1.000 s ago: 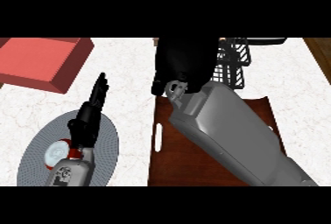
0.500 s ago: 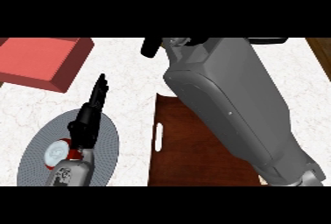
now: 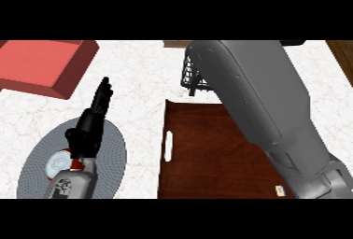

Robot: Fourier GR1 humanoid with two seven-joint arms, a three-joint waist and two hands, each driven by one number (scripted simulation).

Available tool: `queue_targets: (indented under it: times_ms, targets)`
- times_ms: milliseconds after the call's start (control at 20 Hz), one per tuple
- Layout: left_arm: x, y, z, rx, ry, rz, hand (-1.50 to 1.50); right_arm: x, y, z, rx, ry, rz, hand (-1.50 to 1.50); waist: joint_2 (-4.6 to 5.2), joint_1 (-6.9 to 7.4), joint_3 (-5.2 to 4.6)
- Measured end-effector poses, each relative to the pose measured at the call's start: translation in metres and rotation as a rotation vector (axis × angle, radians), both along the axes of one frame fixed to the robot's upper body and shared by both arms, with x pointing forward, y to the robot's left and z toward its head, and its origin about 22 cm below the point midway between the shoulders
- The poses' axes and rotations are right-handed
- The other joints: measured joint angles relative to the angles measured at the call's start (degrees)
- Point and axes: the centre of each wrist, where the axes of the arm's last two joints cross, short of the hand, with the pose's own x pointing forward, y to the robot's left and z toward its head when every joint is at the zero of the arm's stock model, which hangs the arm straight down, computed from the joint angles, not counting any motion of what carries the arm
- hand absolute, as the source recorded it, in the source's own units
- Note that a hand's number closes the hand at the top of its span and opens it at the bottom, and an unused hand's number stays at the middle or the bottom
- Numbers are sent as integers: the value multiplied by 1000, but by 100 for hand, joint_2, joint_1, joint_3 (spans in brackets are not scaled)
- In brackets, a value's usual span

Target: Pick the squash from the tray and place it in the tiered basket

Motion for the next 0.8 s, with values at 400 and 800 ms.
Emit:
queue_targets:
  times_ms: [400,800]
  targets:
    - [3,-4,2,-1,3,1,0,35,-31,-14,-51,35,-80,150,8,-11,2]
    - [1,-6,9,0,-1,4,0,53,-67,-39,232,14,-155,-150,12,5,6]
